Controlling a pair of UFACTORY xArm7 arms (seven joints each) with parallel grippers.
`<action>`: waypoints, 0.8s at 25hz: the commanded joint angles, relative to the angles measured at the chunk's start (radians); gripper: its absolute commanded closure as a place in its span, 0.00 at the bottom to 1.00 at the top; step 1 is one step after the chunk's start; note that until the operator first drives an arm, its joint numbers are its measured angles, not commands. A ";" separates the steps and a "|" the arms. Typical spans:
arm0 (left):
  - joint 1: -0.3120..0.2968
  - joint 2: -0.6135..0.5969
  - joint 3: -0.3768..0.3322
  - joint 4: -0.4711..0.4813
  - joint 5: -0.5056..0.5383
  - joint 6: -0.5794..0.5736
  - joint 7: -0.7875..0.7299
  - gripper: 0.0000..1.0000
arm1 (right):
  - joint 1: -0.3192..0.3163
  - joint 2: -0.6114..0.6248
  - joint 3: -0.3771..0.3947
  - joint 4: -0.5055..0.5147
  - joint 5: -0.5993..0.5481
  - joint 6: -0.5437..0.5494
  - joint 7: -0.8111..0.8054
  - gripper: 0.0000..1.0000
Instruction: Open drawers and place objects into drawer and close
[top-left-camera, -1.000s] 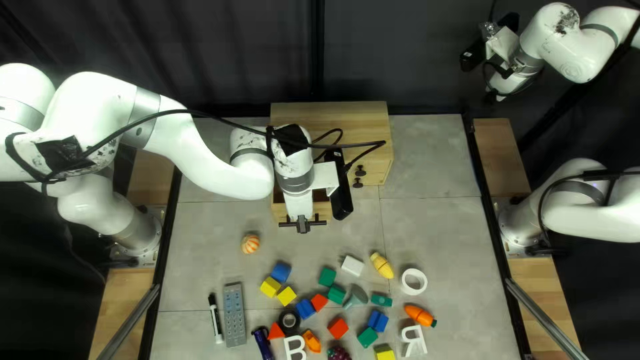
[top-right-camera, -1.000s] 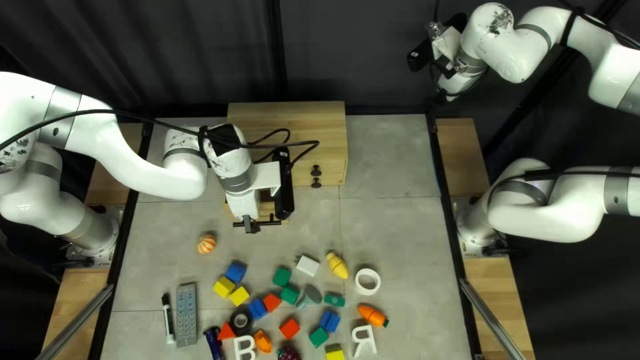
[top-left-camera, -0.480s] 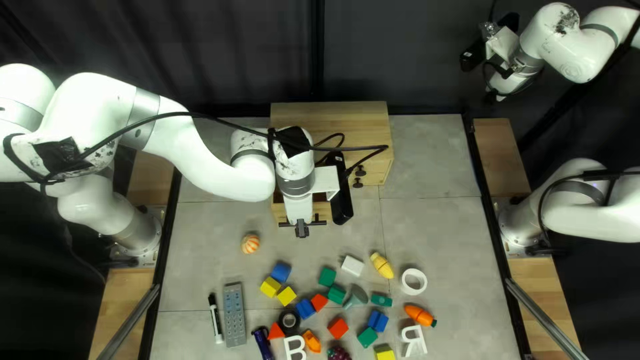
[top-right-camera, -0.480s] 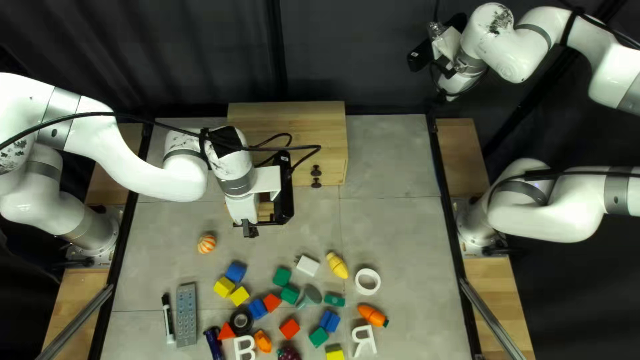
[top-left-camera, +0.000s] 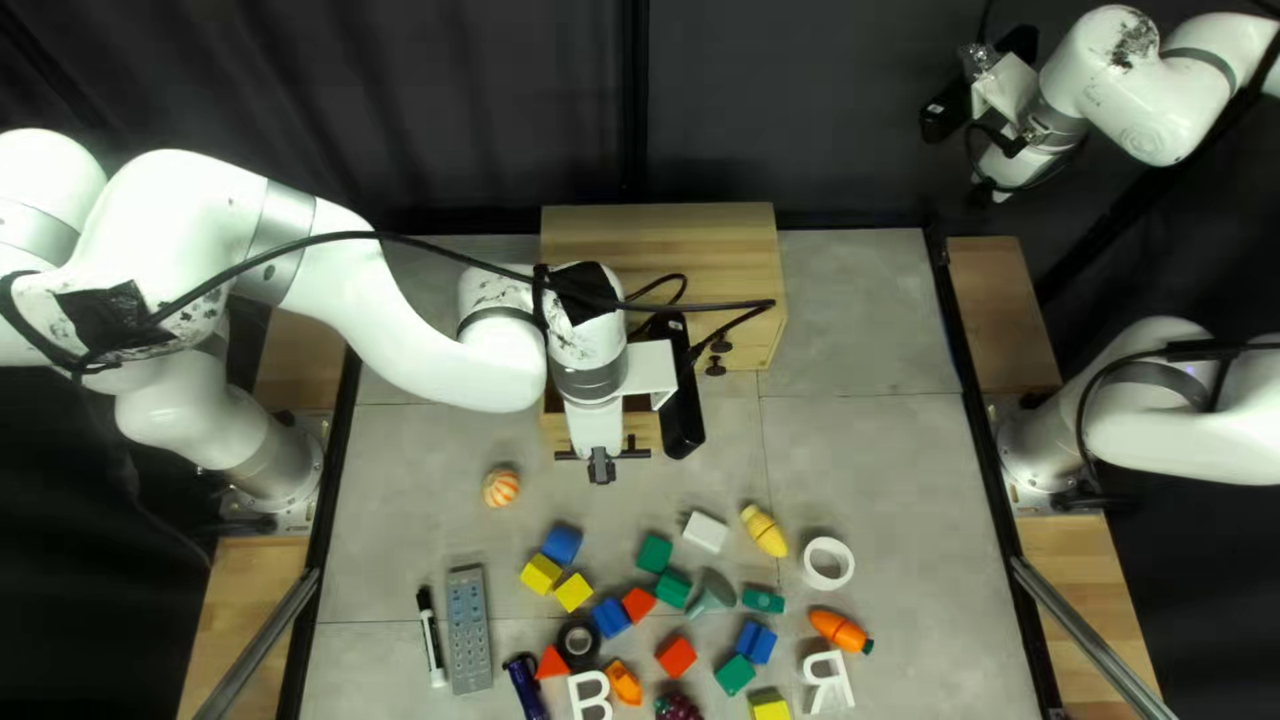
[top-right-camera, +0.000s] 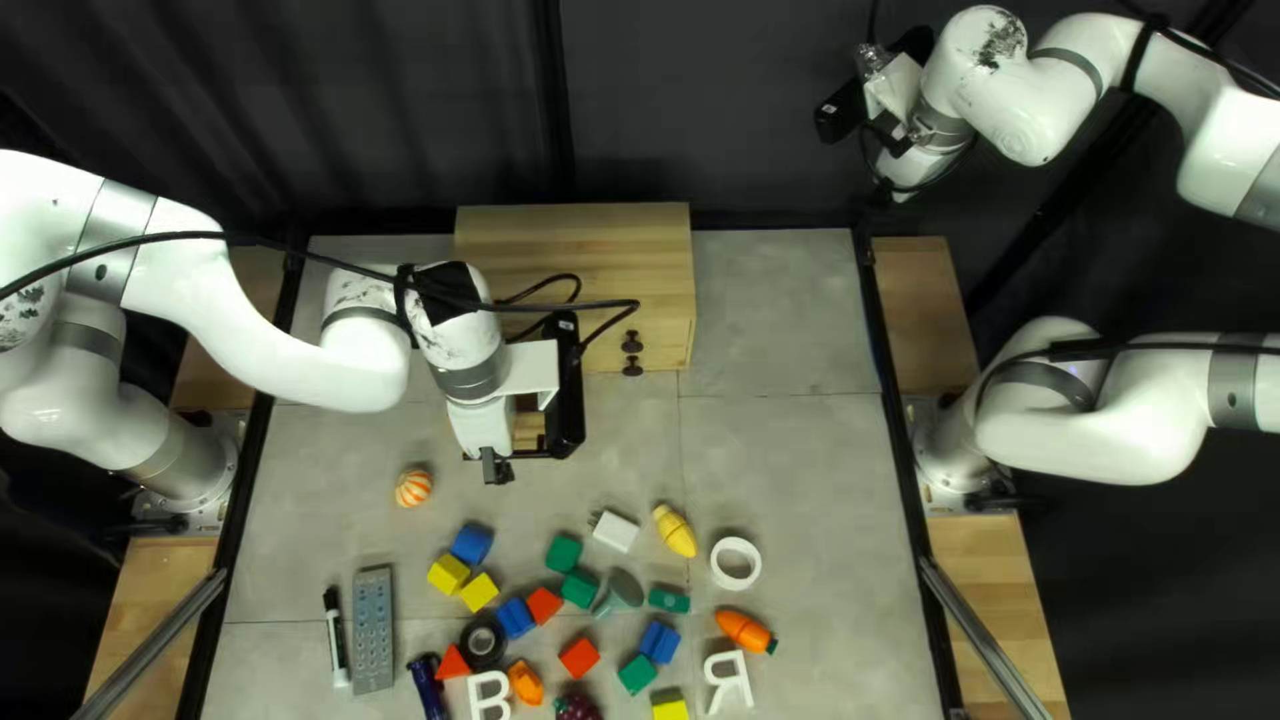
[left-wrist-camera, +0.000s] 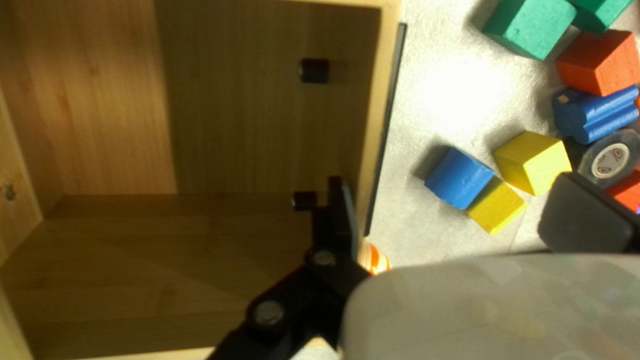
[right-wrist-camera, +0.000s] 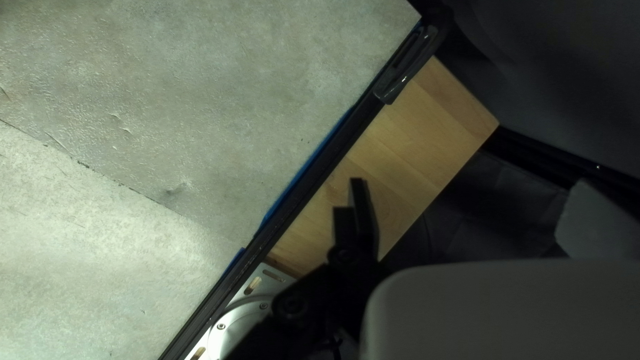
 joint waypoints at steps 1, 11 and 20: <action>-0.002 -0.001 -0.002 0.006 0.004 0.008 -0.006 0.00 | 0.000 0.000 0.000 0.000 0.000 0.000 0.000 0.00; -0.006 -0.004 -0.005 0.007 0.008 0.015 -0.015 0.00 | 0.000 0.000 0.000 0.000 0.000 0.000 0.000 0.00; -0.011 -0.006 -0.010 0.020 0.016 0.028 -0.035 0.00 | 0.000 0.000 0.000 0.000 0.000 0.000 0.000 0.00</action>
